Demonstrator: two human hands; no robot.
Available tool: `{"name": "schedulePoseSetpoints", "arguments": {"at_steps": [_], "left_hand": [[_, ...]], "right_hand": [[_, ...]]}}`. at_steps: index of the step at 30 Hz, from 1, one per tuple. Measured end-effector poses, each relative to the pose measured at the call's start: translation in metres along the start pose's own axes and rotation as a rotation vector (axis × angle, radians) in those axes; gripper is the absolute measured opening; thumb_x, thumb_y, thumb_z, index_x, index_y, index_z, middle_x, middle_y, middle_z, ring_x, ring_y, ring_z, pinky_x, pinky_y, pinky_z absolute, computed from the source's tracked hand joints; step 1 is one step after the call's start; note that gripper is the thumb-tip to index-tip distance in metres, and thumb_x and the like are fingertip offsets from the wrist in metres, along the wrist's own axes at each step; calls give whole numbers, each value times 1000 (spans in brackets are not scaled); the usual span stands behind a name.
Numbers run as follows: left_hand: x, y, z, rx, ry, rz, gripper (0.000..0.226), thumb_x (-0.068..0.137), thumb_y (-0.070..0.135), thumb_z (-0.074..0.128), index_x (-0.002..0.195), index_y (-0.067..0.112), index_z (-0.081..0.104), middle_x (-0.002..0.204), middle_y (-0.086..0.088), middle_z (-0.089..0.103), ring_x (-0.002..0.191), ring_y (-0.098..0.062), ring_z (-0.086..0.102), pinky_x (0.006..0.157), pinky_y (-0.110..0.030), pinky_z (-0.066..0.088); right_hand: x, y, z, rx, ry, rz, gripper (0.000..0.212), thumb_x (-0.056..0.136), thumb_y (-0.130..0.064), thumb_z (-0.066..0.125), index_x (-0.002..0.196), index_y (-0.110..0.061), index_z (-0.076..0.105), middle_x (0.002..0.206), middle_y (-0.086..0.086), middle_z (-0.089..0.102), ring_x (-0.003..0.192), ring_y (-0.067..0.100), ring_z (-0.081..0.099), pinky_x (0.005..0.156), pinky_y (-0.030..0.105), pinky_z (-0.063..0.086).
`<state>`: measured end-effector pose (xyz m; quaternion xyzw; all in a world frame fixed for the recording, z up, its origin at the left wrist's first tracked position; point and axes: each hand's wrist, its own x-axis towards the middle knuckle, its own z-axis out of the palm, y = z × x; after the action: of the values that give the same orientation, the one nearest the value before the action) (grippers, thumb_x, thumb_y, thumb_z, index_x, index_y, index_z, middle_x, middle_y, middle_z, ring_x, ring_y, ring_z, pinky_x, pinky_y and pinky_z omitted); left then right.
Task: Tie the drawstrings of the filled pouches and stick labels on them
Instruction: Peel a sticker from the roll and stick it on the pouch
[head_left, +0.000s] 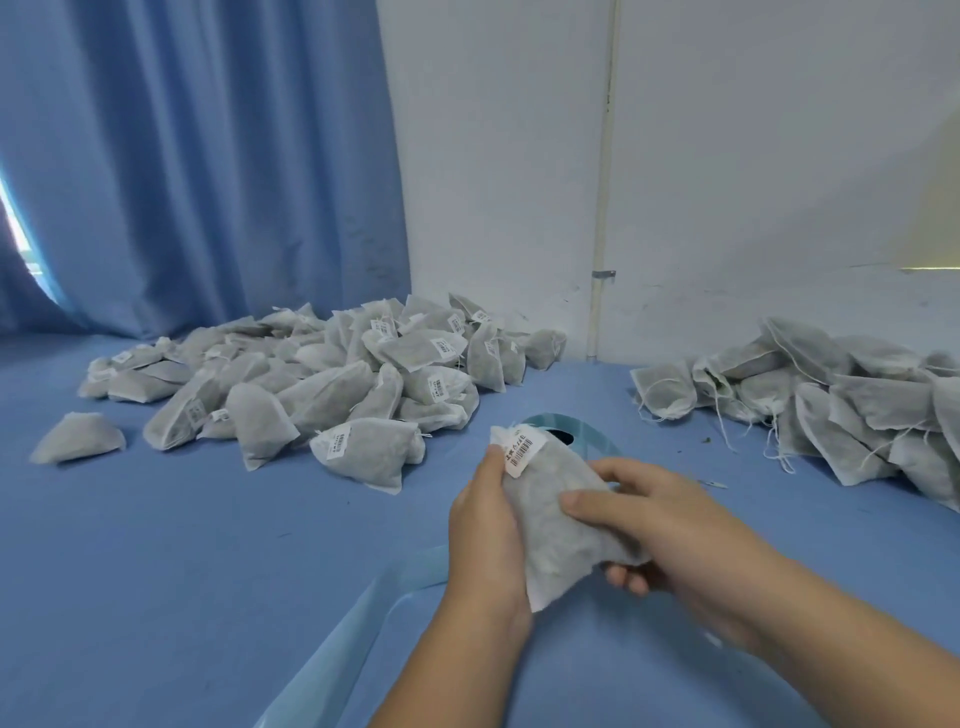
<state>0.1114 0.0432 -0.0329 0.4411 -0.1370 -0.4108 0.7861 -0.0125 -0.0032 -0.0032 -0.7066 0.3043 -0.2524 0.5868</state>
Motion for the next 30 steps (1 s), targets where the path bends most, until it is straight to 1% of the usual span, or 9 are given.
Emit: {"name": "schedulePoseSetpoints", "arguments": {"at_steps": [5,7,8,10,12,15,19,23,30], "left_hand": [[14,12,-10,-214,161,55,33,101,29,43,87,11,66,74,-6,67,59,-19,60,51,-26,48],[19,14,-12,-125,204,70,35,102,30,42,86,8,63,76,-8,62,56,-19,58,52,-28,47],[21,14,-12,-54,210,98,32,101,27,44,86,8,63,77,-8,61,55,-19,58,52,-28,47],[23,10,-12,150,196,219,20,97,18,50,83,11,63,78,-4,62,57,-16,59,54,-26,46],[23,4,-13,482,154,391,14,93,22,55,84,21,65,83,6,65,69,-8,62,64,-22,47],[22,-8,-17,1133,14,586,23,91,44,57,110,32,61,113,15,58,102,-4,56,90,-29,43],[22,-15,-15,1756,-99,531,46,89,59,52,127,34,54,127,11,53,121,-17,47,97,-36,33],[18,-10,-16,1791,-125,505,19,95,41,49,98,28,62,105,6,64,104,-22,57,84,-35,39],[7,1,-14,1529,30,474,14,87,33,49,81,21,54,78,6,59,79,-17,56,69,-34,45]], "right_hand": [[62,-52,30,231,-79,68,7,81,-11,69,79,-7,64,59,5,57,42,11,50,36,18,41],[90,-81,38,472,-82,-26,4,86,0,63,88,-2,60,72,8,64,58,15,62,61,22,58],[104,-94,39,568,-47,-104,15,88,4,60,103,2,57,85,11,66,72,17,66,80,26,58],[126,-108,33,626,78,-194,40,90,7,56,128,4,45,99,12,57,93,21,65,95,33,52],[140,-102,22,561,160,-216,24,90,7,55,114,9,52,95,12,50,98,24,66,95,34,52],[145,-65,-3,434,289,-104,9,90,1,56,98,3,58,90,12,56,76,21,66,75,31,59],[130,-11,-50,188,458,4,11,91,-4,55,96,-5,64,93,10,61,67,19,61,59,26,51],[115,18,-83,-77,491,-20,18,93,-3,51,94,-12,67,90,2,63,67,15,60,60,26,47],[116,21,-86,-562,330,-65,26,91,-4,47,103,-19,65,105,-1,64,91,19,63,75,25,44]]}}
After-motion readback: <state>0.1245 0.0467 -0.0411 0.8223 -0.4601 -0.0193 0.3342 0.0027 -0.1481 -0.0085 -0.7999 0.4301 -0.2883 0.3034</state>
